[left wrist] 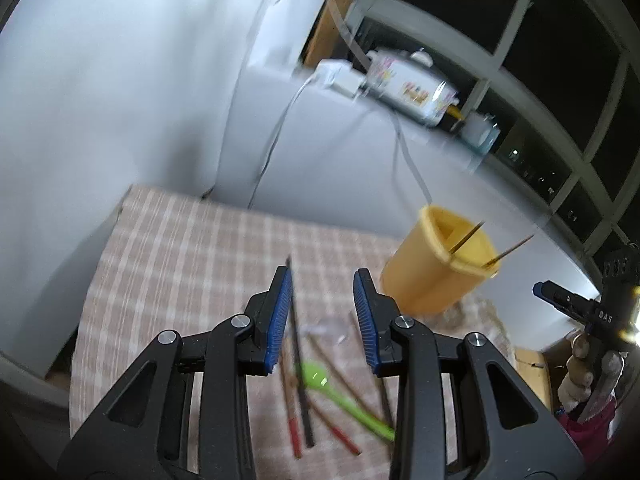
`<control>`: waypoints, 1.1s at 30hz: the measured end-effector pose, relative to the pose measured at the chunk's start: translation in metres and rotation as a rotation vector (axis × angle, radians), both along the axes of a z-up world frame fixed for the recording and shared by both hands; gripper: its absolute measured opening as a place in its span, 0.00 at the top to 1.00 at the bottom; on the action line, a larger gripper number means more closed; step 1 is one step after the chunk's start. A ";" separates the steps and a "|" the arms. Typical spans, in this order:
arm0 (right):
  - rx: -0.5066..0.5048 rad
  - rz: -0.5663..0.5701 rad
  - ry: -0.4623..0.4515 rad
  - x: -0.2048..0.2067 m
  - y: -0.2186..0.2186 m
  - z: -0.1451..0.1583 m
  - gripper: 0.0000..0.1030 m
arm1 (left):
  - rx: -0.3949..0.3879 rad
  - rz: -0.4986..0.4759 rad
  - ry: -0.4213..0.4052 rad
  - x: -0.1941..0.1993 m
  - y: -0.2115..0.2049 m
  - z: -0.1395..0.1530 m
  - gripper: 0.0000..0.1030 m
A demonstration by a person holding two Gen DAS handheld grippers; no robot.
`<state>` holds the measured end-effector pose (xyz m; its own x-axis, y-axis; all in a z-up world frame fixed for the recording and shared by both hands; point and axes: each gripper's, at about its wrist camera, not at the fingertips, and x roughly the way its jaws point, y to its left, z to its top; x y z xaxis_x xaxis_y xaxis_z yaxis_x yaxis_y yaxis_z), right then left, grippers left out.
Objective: Organize utensils
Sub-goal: 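Move the right tool back to the pile and close on a chopstick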
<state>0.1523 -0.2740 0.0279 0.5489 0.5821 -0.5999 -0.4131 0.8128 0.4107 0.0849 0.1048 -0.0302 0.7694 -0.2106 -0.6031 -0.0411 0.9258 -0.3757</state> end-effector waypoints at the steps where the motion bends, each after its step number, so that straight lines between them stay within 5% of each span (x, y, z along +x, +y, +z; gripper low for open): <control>1: -0.002 0.016 0.021 -0.002 0.005 -0.008 0.66 | -0.001 0.004 0.017 -0.002 0.002 -0.008 0.69; 15: -0.008 0.115 0.249 0.002 0.067 -0.092 0.66 | -0.035 -0.053 0.193 0.007 -0.012 -0.084 0.69; 25: 0.086 0.081 0.409 0.024 0.079 -0.136 0.78 | -0.086 -0.058 0.267 0.027 -0.007 -0.112 0.74; 33: 0.096 0.053 0.442 0.033 0.085 -0.147 0.82 | -0.077 -0.058 0.294 0.047 -0.007 -0.121 0.79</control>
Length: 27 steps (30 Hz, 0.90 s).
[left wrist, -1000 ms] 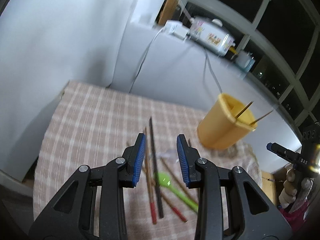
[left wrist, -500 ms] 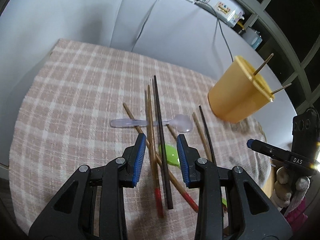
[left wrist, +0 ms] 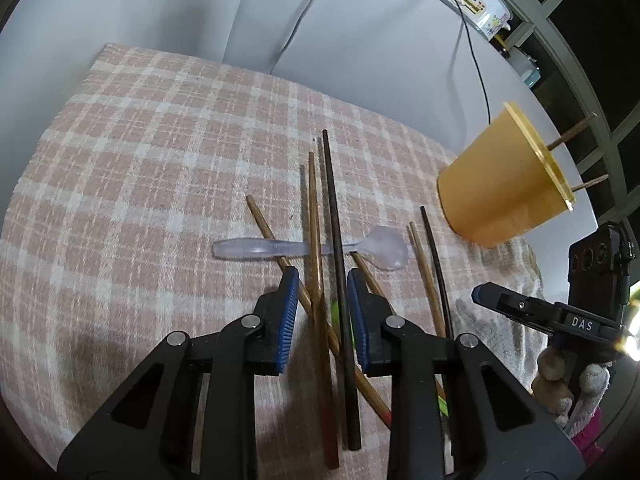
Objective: Organize utensils
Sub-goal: 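Move the right tool back to the pile and close on a chopstick, then lift the gripped chopstick upright with the right tool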
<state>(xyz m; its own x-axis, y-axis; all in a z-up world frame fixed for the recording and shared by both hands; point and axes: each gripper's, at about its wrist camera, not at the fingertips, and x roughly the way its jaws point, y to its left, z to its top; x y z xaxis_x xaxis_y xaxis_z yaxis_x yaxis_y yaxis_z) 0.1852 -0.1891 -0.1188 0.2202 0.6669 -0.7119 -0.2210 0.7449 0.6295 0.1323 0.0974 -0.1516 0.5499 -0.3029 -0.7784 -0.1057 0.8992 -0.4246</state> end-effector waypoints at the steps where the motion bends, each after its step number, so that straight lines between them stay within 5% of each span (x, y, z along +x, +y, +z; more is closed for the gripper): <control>1: 0.001 -0.001 0.004 0.000 0.001 -0.001 0.83 | 0.001 0.003 0.004 0.001 0.001 -0.002 0.82; 27: -0.119 -0.014 0.001 0.017 0.036 -0.017 0.94 | 0.051 -0.036 0.040 0.028 -0.012 -0.018 0.94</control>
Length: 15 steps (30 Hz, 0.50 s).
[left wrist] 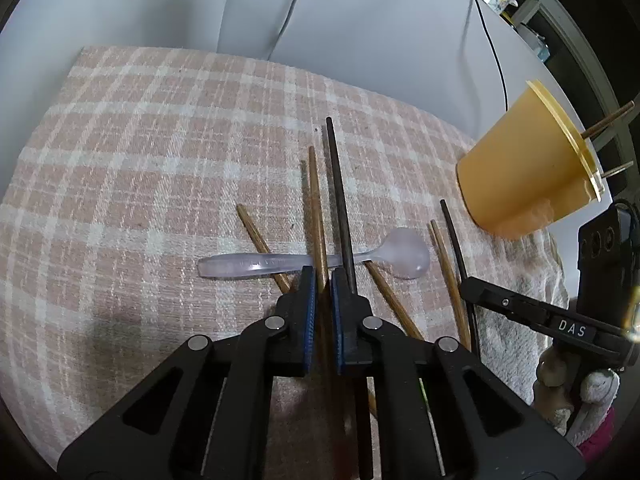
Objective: Organize utensils
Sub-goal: 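Lift the gripped chopstick upright with the right tool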
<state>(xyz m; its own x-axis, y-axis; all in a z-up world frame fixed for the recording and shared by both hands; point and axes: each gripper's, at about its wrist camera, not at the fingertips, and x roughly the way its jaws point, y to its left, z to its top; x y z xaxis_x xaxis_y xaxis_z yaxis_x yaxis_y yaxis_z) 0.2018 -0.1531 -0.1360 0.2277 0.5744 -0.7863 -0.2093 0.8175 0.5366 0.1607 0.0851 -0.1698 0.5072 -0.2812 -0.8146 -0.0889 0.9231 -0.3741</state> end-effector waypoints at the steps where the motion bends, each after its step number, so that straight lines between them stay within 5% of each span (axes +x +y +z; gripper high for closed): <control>1: 0.000 0.002 0.000 0.000 0.000 0.000 0.94 | -0.007 0.006 -0.001 0.000 0.000 -0.001 0.95; 15: 0.041 0.030 -0.023 -0.008 -0.010 0.019 0.95 | -0.038 0.039 -0.060 -0.020 0.017 0.022 0.96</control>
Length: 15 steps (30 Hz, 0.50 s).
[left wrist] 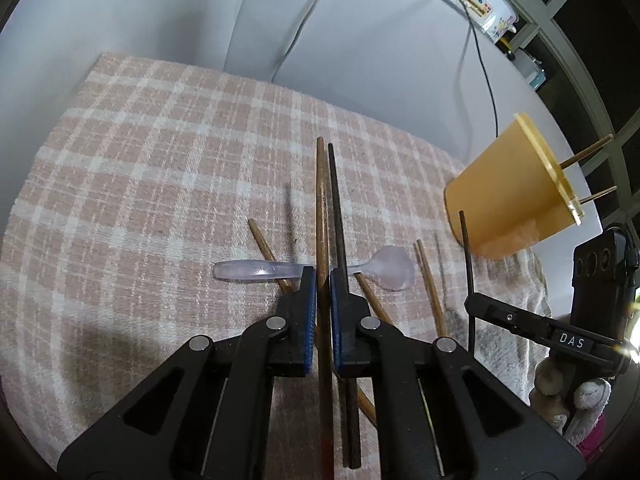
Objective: Organize utensils
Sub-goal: 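Lift the gripped chopstick upright with the right tool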
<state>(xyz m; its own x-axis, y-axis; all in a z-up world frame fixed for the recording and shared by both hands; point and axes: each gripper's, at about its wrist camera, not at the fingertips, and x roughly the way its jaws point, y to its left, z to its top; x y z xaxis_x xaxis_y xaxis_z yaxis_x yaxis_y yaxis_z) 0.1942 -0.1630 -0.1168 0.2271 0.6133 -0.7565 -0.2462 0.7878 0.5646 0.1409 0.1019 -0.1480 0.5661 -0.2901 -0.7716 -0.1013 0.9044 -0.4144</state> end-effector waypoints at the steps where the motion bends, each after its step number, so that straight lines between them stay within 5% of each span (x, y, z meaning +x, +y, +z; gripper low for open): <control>1: 0.002 0.004 -0.004 -0.001 0.000 0.002 0.95 | 0.000 0.001 -0.007 -0.001 0.000 0.003 0.96; 15: 0.014 0.071 -0.128 -0.021 0.002 0.047 0.96 | -0.004 0.014 -0.120 -0.029 0.002 0.044 0.96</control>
<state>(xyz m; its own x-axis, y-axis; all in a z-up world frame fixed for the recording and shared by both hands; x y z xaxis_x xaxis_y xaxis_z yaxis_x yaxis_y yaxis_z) 0.1727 -0.1613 -0.0696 0.2768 0.6416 -0.7154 -0.3717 0.7580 0.5360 0.1122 0.1042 -0.1036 0.6585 -0.2847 -0.6967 -0.0635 0.9014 -0.4283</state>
